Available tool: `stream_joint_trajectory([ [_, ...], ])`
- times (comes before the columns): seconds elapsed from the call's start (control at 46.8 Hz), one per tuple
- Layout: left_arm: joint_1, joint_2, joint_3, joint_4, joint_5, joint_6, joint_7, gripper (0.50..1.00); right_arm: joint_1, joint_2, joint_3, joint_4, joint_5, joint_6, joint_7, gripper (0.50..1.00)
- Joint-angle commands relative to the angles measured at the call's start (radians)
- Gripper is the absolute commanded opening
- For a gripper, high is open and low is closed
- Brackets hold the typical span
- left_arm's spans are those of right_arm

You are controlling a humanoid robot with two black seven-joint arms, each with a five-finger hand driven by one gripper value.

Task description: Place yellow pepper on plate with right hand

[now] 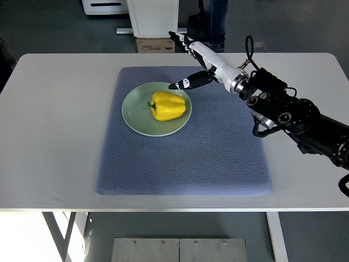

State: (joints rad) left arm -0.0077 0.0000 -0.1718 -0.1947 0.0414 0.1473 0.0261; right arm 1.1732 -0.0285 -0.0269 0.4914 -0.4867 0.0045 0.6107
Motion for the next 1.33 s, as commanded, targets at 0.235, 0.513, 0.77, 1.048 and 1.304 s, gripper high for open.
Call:
stream_joint_trajectory([
  [0.235, 0.000, 0.000, 0.000, 0.000, 0.000, 0.000, 0.000, 1.000, -0.062, -0.079, 0.062, -0.010, 0.238, 0.077, 0.000, 1.000],
  [0.513, -0.001, 0.000, 0.000, 0.000, 0.000, 0.000, 0.000, 1.000, -0.142, -0.100, 0.226, -0.089, 0.448, 0.152, -0.031, 1.000],
  [0.77, 0.000, 0.000, 0.000, 0.000, 0.000, 0.000, 0.000, 1.000, -0.253, -0.105, 0.501, -0.152, 0.507, 0.164, -0.169, 1.000],
  [1.048, -0.001, 0.000, 0.000, 0.000, 0.000, 0.000, 0.000, 1.000, -0.316, -0.105, 0.619, -0.168, 0.582, 0.183, -0.221, 1.000],
  [1.304, 0.000, 0.000, 0.000, 0.000, 0.000, 0.000, -0.002, 1.000, -0.326, -0.103, 0.611, -0.166, 0.585, 0.186, -0.221, 1.000],
])
